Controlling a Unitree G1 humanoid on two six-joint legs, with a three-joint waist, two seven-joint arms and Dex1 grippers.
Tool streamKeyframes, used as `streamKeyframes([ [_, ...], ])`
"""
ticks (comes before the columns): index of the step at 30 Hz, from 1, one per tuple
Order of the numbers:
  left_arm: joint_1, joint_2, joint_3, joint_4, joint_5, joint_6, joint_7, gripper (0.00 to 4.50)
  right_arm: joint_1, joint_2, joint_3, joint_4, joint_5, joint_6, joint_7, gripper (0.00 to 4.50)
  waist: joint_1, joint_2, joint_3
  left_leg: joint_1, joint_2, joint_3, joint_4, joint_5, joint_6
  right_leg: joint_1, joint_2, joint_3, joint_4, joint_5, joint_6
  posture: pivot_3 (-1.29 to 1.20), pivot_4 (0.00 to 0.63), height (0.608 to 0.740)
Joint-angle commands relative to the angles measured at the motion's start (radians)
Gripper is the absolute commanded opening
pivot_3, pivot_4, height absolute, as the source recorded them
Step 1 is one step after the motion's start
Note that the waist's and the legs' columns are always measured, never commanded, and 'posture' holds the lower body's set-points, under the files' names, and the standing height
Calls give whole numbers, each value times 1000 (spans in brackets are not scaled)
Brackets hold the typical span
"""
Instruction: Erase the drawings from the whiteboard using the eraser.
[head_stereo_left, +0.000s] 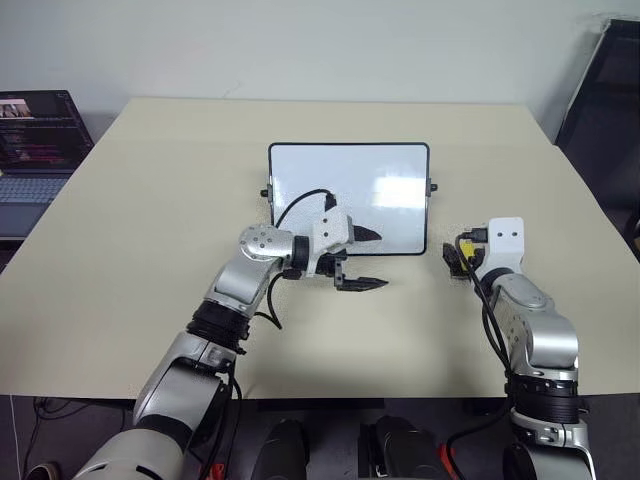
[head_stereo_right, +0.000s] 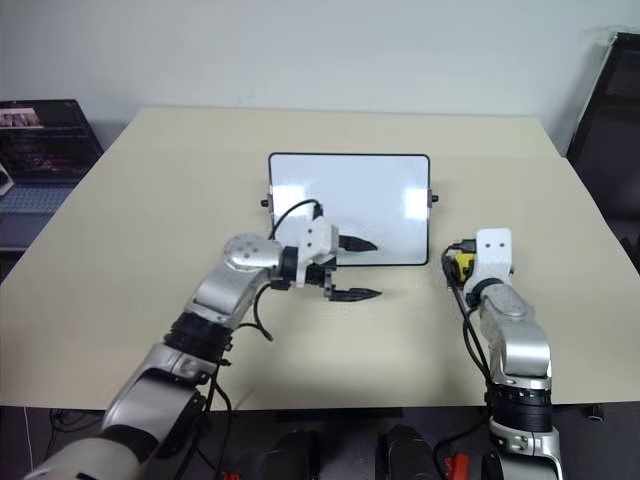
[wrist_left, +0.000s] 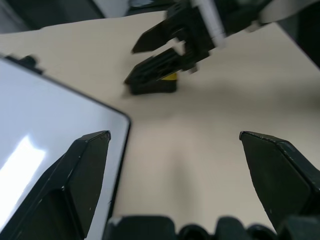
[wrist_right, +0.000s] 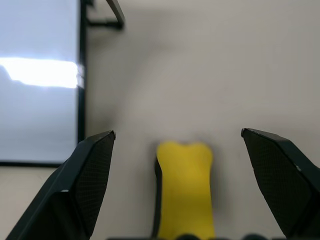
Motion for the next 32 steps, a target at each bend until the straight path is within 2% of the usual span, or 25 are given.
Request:
streamKeyframes([
  [1,90,5,153,-178,-77,117,169,4500,66,-22,11,-165,31,-104,41,4481,-2,0,0,0,0,-1,0,0,0,0,0,0,0,0,0,0,150,740],
  [3,208,-15,232,-340,-123,220,289,4500,148,-22,44,-242,53,-194,89,4481,-2,0,-1,-2,1,-3,0,0,0,0,-2,0,-1,0,0,0,150,740],
  [6,362,-91,341,-516,-106,269,528,4500,272,16,63,-292,34,-353,65,4481,1,0,-1,-2,0,-7,0,0,-1,0,-6,-2,-1,0,0,0,150,740],
  [10,483,-175,409,-594,-16,227,768,4500,414,48,74,-253,-20,-590,35,4481,12,-1,-1,-1,-1,-8,3,0,-1,2,-6,-2,-1,1,2,0,150,740],
  [13,565,-188,426,-590,70,146,874,4500,489,91,71,-187,8,-716,28,4481,12,-1,-2,4,-1,-7,3,0,-1,5,-6,-1,-1,-1,6,0,150,740],
  [17,677,-200,428,-621,125,80,949,4500,518,114,44,-98,73,-782,46,4481,11,-1,-2,16,0,-4,1,0,-1,17,-6,2,-2,-2,6,0,150,740],
  [24,758,-233,392,-697,146,80,1001,4500,464,47,17,-59,117,-792,94,4481,11,-2,-2,16,0,-1,1,0,0,16,-6,1,-1,-3,6,0,150,740],
  [30,865,-238,394,-737,136,90,1002,4500,478,31,50,-126,111,-747,80,4481,10,-2,-2,15,0,0,0,0,-1,16,-6,2,-2,-3,5,0,150,740],
  [32,855,-237,398,-724,134,93,1012,4500,457,16,58,-148,120,-708,84,4481,10,-2,-2,15,0,0,-1,0,-1,15,-6,2,-2,-3,5,0,150,740],
])
